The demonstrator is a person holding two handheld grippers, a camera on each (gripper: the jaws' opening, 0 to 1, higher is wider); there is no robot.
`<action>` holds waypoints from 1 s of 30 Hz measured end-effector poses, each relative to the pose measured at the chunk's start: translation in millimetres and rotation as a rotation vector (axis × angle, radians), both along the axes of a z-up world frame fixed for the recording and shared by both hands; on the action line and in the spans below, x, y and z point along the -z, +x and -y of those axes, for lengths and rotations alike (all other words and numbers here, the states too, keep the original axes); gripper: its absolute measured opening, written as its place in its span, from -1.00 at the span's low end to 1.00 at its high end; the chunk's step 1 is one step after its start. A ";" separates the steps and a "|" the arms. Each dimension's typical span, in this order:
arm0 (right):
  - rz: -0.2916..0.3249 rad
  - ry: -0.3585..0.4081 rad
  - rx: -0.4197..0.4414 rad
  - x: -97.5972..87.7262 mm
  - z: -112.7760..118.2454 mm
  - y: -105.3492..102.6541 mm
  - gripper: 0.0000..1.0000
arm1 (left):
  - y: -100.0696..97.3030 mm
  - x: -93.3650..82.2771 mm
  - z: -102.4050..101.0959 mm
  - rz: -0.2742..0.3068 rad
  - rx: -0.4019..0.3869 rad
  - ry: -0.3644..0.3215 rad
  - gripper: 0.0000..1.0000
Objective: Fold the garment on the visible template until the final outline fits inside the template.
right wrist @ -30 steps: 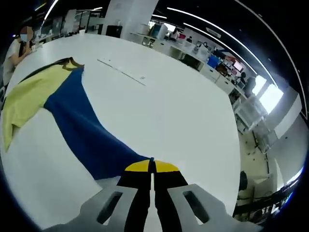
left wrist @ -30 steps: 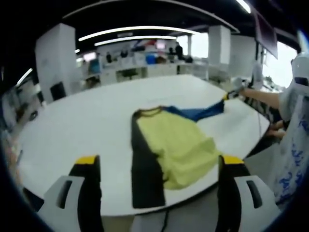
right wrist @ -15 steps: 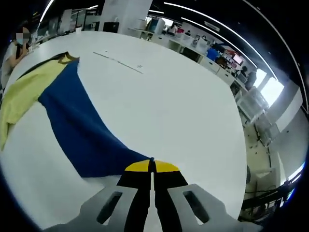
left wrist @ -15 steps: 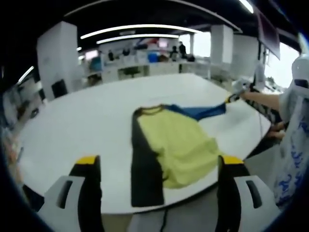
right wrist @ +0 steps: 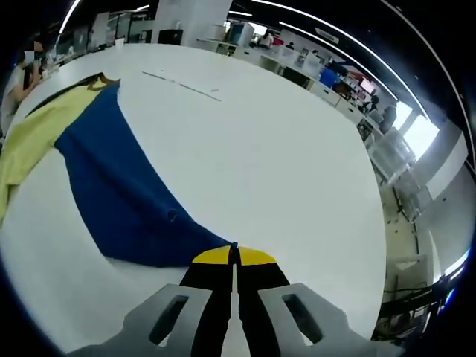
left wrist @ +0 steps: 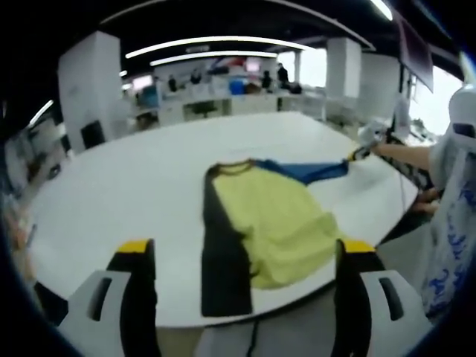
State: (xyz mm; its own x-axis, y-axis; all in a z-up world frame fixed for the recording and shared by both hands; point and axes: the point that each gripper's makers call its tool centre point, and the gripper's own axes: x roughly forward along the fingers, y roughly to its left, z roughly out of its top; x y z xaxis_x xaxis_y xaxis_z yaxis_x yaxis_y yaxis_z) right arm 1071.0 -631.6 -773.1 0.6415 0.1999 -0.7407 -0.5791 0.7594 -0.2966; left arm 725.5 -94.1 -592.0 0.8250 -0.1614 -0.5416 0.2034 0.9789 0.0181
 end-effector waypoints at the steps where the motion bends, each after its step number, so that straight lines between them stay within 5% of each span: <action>1: -0.001 -0.002 -0.002 1.3 -0.3 -0.2 -0.97 | -0.3 0.6 0.0 -0.002 0.000 0.001 0.92; 30: 0.007 0.008 0.033 6.1 11.7 -9.8 -0.97 | 1.9 -3.0 2.6 0.012 0.019 0.002 0.90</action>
State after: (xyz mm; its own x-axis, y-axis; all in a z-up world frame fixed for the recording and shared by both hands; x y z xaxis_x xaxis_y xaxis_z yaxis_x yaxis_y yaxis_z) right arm 1061.2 -643.3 -779.2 0.6528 0.1845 -0.7347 -0.5516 0.7805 -0.2942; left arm 727.4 -96.7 -588.9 0.8283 -0.1755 -0.5321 0.2213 0.9749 0.0228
